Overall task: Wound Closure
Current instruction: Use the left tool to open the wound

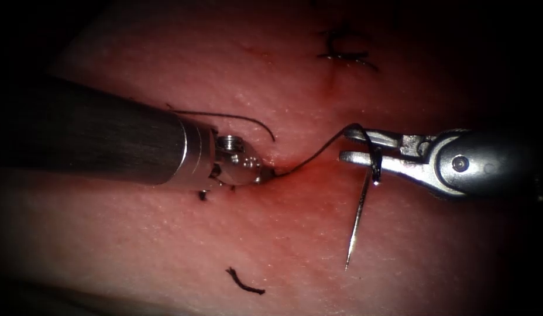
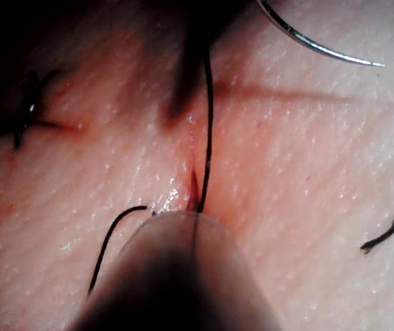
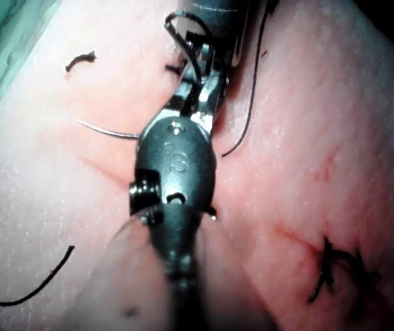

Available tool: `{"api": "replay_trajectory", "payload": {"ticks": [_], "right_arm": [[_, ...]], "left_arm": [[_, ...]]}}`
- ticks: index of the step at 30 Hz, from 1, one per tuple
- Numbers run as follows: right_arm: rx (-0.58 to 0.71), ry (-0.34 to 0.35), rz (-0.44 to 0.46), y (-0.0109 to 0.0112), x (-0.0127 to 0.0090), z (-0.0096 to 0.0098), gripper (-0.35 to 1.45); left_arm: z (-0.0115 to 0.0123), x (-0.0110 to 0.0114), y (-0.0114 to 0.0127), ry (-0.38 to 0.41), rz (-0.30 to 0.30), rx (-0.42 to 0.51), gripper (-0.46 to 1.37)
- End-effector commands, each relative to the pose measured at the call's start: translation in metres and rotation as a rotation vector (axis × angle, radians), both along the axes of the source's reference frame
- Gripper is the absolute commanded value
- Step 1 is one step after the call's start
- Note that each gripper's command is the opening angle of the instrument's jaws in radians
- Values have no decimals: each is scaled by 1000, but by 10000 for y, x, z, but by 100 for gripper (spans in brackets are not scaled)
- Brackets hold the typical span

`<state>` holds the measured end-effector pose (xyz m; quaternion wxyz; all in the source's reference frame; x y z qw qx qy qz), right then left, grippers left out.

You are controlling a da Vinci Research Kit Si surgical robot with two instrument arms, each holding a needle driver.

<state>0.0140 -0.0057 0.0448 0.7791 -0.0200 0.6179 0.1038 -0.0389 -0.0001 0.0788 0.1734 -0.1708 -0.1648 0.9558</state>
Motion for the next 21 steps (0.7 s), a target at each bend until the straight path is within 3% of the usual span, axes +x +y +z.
{"api": "replay_trajectory", "payload": {"ticks": [1,6,7,8,11,12,21], "right_arm": [[-9,7,0,1,1,1,-35],[-47,6,-8,4,10,8,-35],[-54,4,-7,5,11,10,-35],[-62,3,-7,6,13,13,-35],[-66,3,-6,8,16,21,-35],[-74,2,-7,9,17,25,-35],[-177,-3,-10,13,18,35,-35]], "left_arm": [[2,-1,-2,-4,5,21,-35],[4,0,-12,-34,12,60,-35],[1,-1,-12,-35,12,61,-28],[-2,-1,-13,-32,9,67,4],[-11,-2,-13,-41,8,75,35],[-16,-1,-12,-43,2,79,62],[-34,3,-11,-79,2,90,117]]}}
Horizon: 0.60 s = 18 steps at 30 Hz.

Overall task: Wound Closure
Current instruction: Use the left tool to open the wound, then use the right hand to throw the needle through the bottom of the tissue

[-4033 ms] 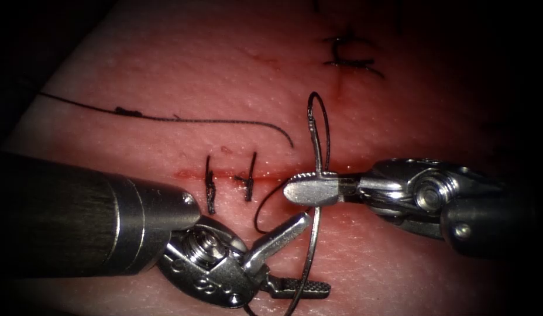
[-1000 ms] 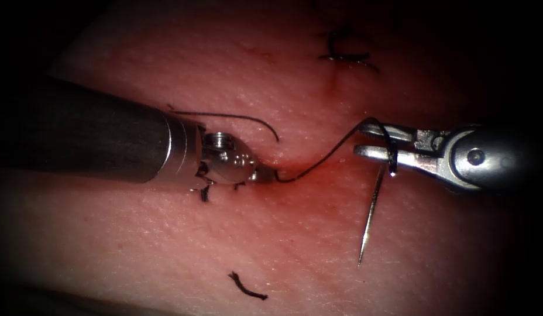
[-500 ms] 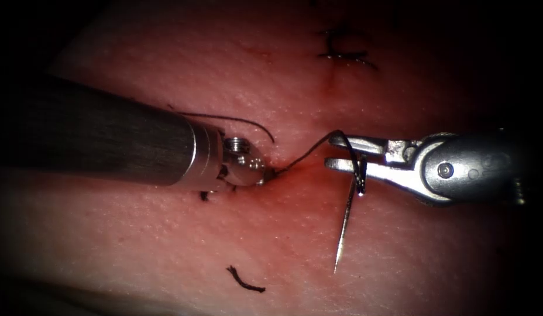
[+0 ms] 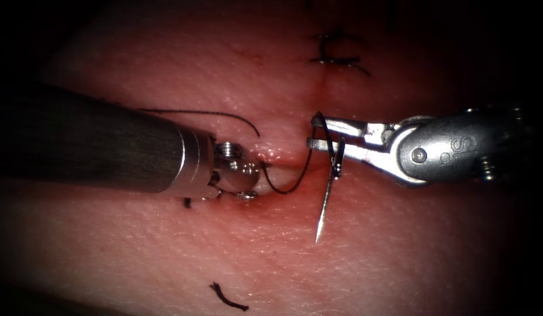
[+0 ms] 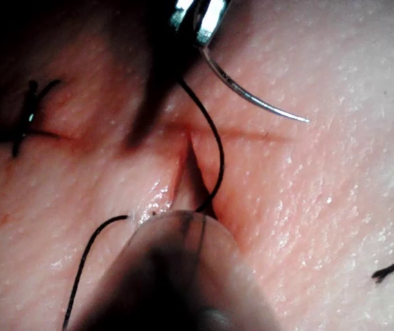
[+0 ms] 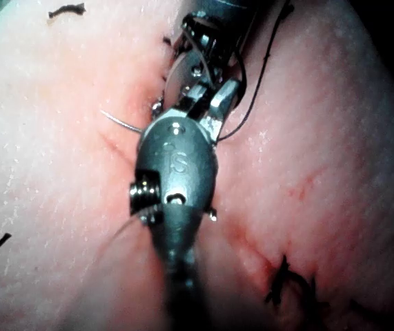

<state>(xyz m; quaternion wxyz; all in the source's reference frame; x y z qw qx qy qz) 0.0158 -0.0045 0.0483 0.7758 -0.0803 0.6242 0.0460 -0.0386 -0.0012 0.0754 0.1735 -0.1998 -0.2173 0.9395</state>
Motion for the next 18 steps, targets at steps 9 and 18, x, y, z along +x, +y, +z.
{"api": "replay_trajectory", "payload": {"ticks": [9,18], "right_arm": [[-157,12,43,7,12,6,-35],[-246,19,55,0,36,30,-35]], "left_arm": [[-2,2,0,-10,-2,-4,121],[-12,4,-3,-23,8,0,113]]}}
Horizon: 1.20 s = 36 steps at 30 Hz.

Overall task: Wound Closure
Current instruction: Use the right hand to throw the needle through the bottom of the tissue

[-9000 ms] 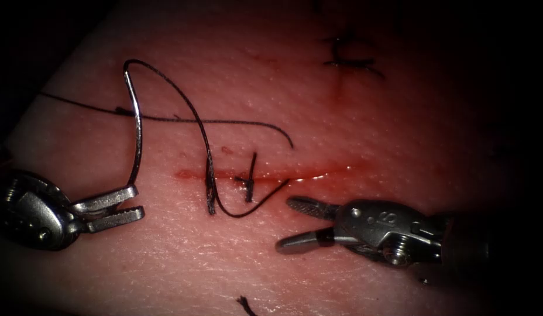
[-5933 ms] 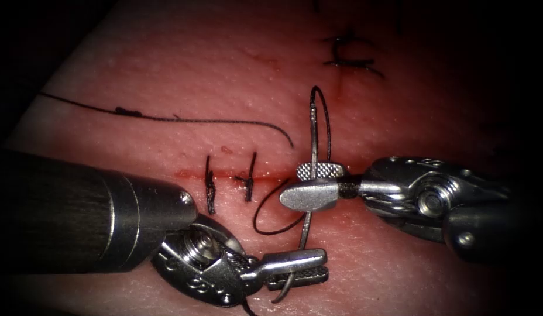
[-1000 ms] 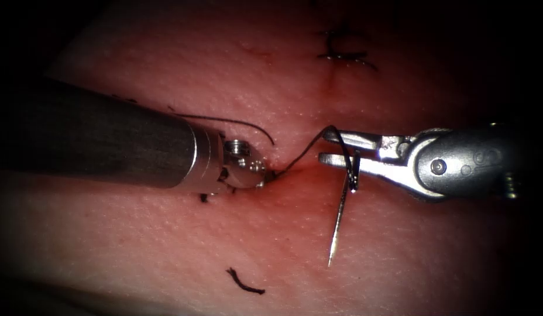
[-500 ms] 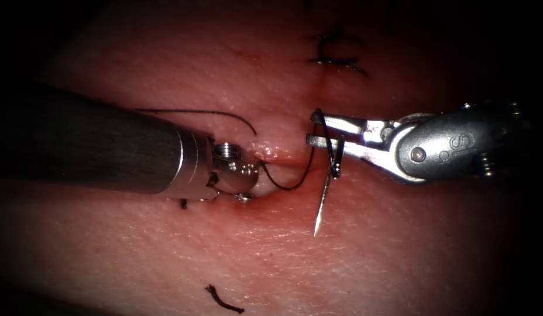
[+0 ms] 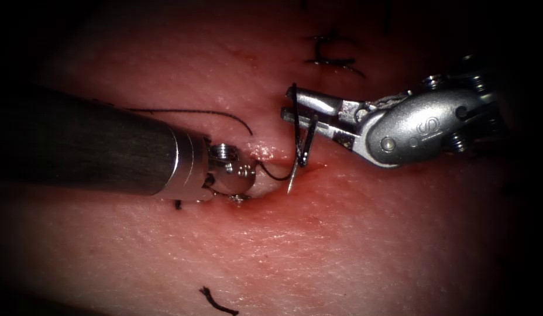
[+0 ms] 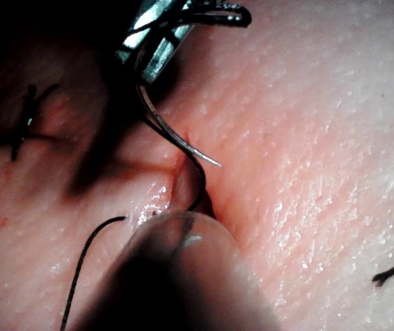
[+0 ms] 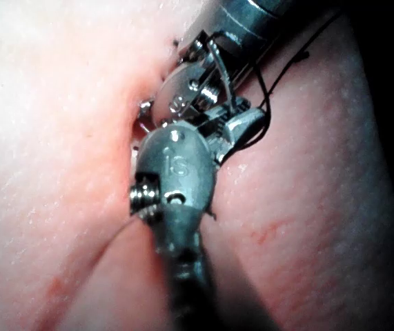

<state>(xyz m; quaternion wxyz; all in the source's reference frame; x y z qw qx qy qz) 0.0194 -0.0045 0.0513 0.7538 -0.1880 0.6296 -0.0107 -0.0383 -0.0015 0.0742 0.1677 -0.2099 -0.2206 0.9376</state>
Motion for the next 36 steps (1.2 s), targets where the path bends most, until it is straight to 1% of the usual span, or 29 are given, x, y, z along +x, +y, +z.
{"api": "replay_trajectory", "payload": {"ticks": [1,5,11,15,20,24,27,33,36], "right_arm": [[-8,4,6,-3,1,4,-35],[-28,7,2,-14,3,20,-35],[-76,18,16,-22,6,42,-35],[-92,28,29,-25,11,46,-35],[-94,31,34,-19,17,44,-35],[-97,35,36,-20,20,45,-35],[-102,31,27,-27,21,50,-35],[-123,22,0,-49,19,68,-35],[-133,24,-3,-57,18,76,-35]], "left_arm": [[-2,1,0,-2,-1,-1,113],[-6,3,1,-7,-4,0,113],[-8,1,1,-7,-5,0,112],[-8,2,1,-7,-5,0,111],[-8,1,1,-9,-7,-1,112],[-8,2,0,-10,-9,-3,111],[-9,1,0,-12,-11,-4,111],[-14,2,3,-24,-18,-9,110],[-18,2,3,-26,-20,-8,107]]}}
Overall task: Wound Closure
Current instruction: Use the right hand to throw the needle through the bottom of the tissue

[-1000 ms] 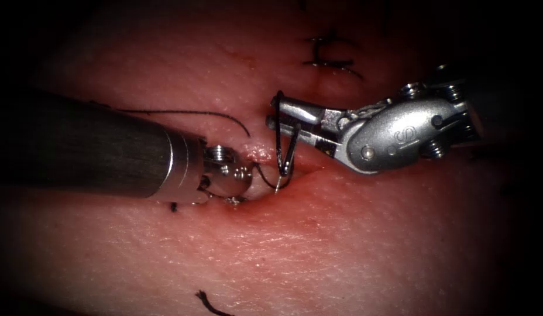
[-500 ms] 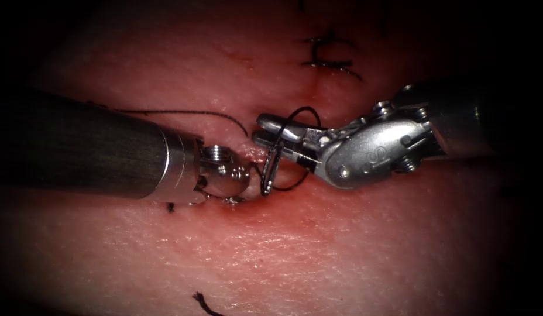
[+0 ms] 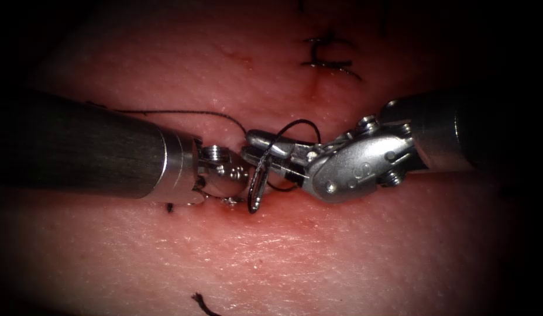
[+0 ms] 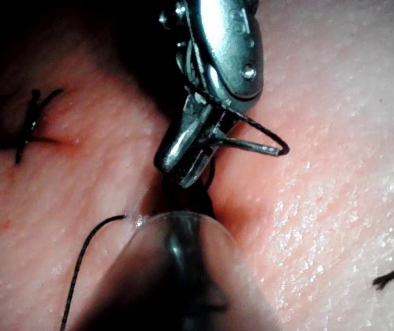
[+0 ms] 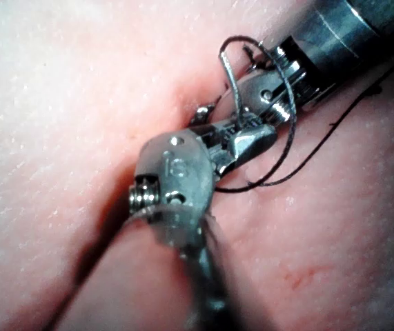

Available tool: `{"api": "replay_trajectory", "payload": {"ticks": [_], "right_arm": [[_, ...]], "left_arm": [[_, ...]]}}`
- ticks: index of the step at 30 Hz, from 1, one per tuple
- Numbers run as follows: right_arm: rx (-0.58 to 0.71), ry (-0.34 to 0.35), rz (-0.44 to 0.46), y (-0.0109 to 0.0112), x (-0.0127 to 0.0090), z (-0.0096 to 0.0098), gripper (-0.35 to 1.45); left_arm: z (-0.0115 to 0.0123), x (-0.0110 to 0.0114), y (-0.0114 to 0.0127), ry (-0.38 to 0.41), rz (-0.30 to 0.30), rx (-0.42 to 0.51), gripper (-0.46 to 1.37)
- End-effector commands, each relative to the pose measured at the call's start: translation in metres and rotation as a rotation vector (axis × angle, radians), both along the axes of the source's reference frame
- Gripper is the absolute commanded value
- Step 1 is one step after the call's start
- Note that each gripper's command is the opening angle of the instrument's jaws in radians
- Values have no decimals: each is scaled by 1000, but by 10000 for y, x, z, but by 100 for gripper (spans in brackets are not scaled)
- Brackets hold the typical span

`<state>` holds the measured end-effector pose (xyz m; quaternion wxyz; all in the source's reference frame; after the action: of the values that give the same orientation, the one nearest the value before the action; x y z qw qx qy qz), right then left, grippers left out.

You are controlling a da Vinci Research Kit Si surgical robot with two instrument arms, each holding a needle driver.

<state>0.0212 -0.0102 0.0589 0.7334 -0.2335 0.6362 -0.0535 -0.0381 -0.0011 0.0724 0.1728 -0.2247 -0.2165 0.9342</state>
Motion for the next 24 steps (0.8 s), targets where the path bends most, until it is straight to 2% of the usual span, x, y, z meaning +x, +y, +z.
{"api": "replay_trajectory", "payload": {"ticks": [1,4,7,10,18,24], "right_arm": [[-8,3,6,-3,1,3,-35],[-14,3,6,-6,3,8,-35],[-18,3,6,-9,4,12,-35],[-18,3,7,-7,3,13,-35],[-11,3,6,0,1,10,-35],[-17,2,5,6,-2,13,-35]], "left_arm": [[-3,-1,-1,-3,-4,0,105],[-8,-2,-2,-6,-8,0,97],[-19,-3,-3,-25,-32,-11,54],[-36,0,-7,-42,-52,-13,48],[-84,15,-6,-86,-53,-18,46],[-119,19,-9,-127,-50,-64,25]]}}
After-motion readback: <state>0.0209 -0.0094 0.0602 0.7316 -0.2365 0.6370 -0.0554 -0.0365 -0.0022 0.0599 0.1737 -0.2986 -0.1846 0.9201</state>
